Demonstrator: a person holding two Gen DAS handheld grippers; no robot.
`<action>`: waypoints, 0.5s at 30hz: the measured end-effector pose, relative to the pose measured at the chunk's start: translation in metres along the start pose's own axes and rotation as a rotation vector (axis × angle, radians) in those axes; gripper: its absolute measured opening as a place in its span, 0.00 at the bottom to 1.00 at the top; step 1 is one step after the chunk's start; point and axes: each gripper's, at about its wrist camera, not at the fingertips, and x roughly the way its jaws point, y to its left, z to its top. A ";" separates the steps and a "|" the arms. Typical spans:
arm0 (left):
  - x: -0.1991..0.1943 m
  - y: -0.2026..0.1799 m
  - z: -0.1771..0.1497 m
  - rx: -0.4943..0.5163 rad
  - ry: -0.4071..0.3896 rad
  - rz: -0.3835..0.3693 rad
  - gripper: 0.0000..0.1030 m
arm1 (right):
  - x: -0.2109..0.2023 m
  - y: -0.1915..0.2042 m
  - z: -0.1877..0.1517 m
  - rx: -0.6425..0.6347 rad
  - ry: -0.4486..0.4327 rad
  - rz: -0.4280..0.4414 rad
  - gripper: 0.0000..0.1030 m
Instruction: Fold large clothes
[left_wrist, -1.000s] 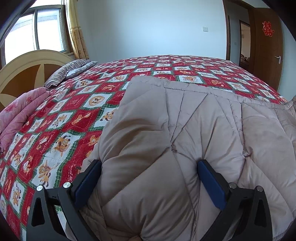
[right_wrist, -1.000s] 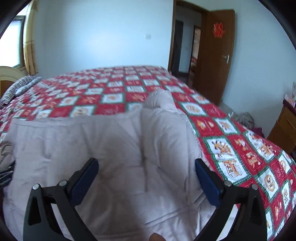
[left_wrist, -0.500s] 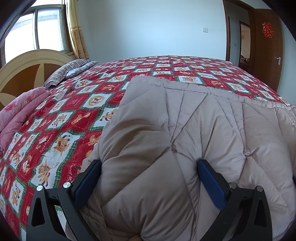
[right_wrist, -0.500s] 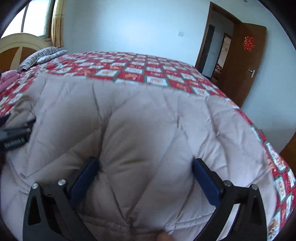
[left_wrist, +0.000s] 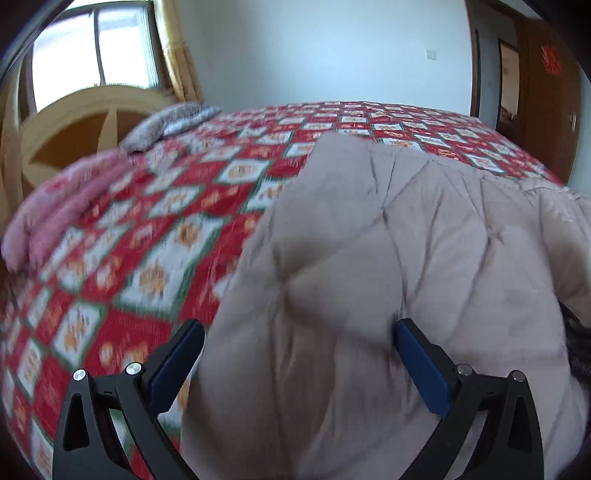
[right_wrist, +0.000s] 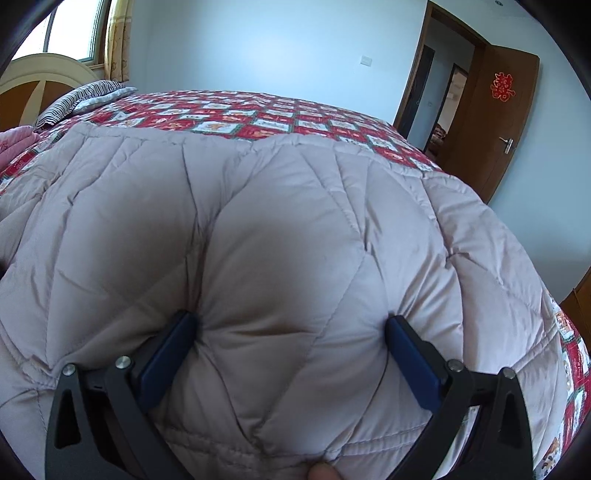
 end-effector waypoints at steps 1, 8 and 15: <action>-0.004 0.008 -0.008 -0.040 0.013 -0.018 0.99 | -0.001 0.000 0.000 0.000 -0.001 -0.001 1.00; -0.005 0.039 -0.039 -0.275 0.122 -0.190 0.99 | -0.002 0.003 -0.001 -0.008 -0.009 -0.013 1.00; 0.010 0.025 -0.029 -0.278 0.120 -0.142 0.99 | -0.021 0.001 -0.009 -0.006 0.017 -0.034 1.00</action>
